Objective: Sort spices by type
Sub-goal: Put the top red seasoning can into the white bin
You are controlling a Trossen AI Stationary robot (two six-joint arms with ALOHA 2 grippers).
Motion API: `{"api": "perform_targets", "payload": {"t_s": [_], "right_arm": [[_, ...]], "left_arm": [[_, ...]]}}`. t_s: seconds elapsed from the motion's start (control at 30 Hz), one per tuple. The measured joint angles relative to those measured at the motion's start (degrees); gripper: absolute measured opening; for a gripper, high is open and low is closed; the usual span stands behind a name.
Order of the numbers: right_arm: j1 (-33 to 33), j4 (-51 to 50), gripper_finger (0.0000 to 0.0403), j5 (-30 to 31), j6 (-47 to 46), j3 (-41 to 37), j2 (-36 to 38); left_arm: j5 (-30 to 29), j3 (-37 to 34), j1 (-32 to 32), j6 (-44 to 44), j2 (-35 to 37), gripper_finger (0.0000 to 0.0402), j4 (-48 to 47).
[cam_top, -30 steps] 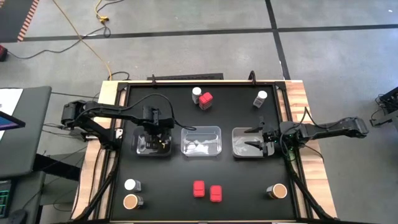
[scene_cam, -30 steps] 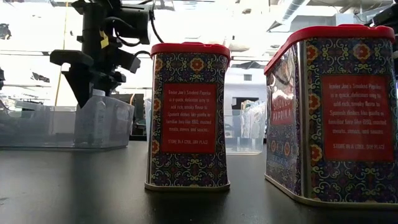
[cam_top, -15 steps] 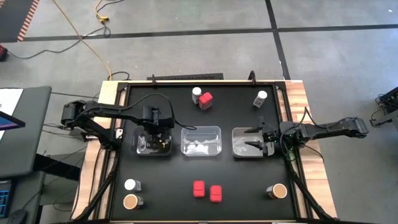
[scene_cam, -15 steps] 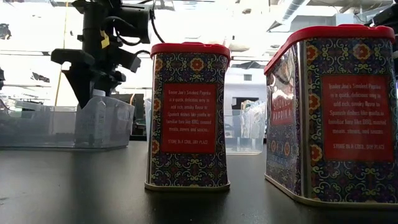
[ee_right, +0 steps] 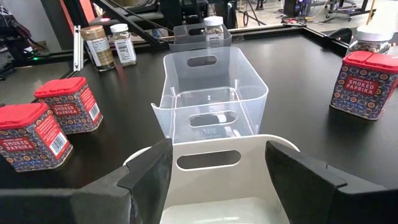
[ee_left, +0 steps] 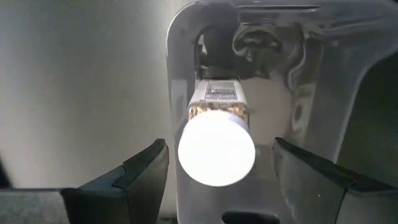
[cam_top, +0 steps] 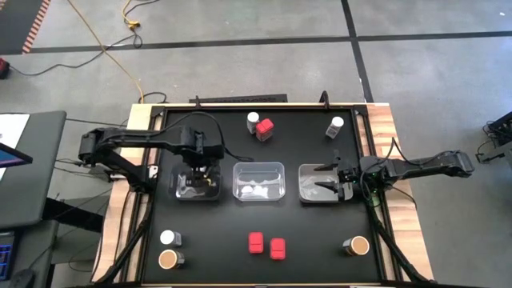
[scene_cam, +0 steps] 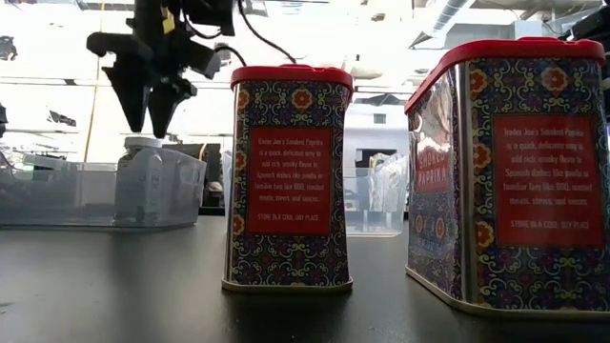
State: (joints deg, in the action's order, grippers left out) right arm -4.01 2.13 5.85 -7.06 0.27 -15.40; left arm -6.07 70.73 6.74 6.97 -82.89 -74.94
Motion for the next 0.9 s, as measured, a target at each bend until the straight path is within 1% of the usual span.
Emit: {"api": "perform_targets", "payload": {"t_s": [0.2, 0.3, 0.4, 0.57, 0.67, 0.8, 0.9], "right_arm": [[-0.02, 0.00, 0.0286, 0.00, 0.01, 0.00, -0.02], [0.00, 0.00, 0.0286, 0.00, 0.00, 0.00, -0.01], [-0.02, 0.00, 0.0286, 0.00, 0.01, 0.00, -0.02], [-0.02, 0.00, 0.0286, 0.00, 0.01, 0.00, -0.02], [-0.02, 0.00, 0.0286, 0.00, 0.01, 0.00, -0.02], [-0.01, 0.00, 0.0286, 0.00, 0.01, 0.00, -0.02], [0.00, 0.00, 0.0286, 0.00, 0.01, 0.00, -0.02]], "left_arm": [[0.35, 2.84, 0.00, 1.40, 4.65, 0.0271, -0.68], [1.12, 2.30, 0.00, 2.49, 9.35, 0.0271, 0.69], [1.27, -0.25, 0.00, 3.26, 15.54, 0.0271, 5.47], [1.25, -7.22, 0.67, 3.95, 27.11, 0.0271, 15.92], [1.20, -10.95, 1.03, 4.00, 32.62, 0.0271, 21.11], [1.20, -15.37, 1.38, 5.33, 37.99, 0.0271, 28.10], [1.14, -17.98, 1.38, 7.57, 40.11, 0.0271, 31.62]]}}
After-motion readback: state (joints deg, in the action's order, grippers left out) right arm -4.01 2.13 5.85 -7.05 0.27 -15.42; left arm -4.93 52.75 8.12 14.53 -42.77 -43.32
